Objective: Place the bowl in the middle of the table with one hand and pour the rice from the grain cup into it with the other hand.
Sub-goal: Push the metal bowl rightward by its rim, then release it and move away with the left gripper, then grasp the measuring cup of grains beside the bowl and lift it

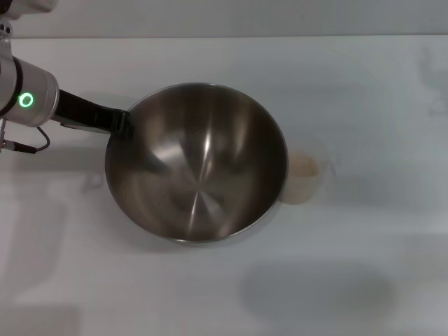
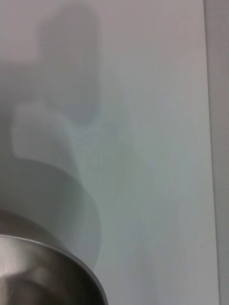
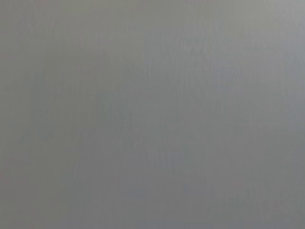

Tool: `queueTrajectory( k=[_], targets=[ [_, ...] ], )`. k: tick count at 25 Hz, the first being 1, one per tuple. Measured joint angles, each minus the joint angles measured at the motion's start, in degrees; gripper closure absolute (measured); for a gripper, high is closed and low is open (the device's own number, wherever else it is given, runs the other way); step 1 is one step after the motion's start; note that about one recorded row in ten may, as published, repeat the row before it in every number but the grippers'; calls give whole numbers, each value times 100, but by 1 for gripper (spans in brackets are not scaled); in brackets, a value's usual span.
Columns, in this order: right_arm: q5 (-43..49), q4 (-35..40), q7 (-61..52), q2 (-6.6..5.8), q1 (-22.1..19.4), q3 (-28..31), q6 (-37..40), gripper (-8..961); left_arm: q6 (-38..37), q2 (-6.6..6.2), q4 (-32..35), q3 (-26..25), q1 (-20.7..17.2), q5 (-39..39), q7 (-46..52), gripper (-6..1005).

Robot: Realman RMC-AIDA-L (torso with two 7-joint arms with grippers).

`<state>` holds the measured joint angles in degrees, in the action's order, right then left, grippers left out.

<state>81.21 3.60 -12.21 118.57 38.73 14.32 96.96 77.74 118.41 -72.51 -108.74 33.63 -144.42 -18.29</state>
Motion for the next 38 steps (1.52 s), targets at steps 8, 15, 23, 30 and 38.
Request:
queueTrajectory(
  k=[8,15,23,30,38],
  targets=[
    [0,0,0,0,-7,0,28,420,-159,-5,65,107,30,-184,58,961],
    [0,0,0,9,-6,0,40,419,-171,-31,445,57,245,-206,82,961],
    [0,0,0,6,-6,0,27,419,-194,-31,412,-108,262,-161,57,759],
    [0,0,0,1,6,0,-2,419,-341,-21,-661,-524,-5,-66,20,647],
    [0,0,0,-1,40,0,27,418,-3358,-4,-1523,-241,-1099,-65,-797,600]
  ],
)
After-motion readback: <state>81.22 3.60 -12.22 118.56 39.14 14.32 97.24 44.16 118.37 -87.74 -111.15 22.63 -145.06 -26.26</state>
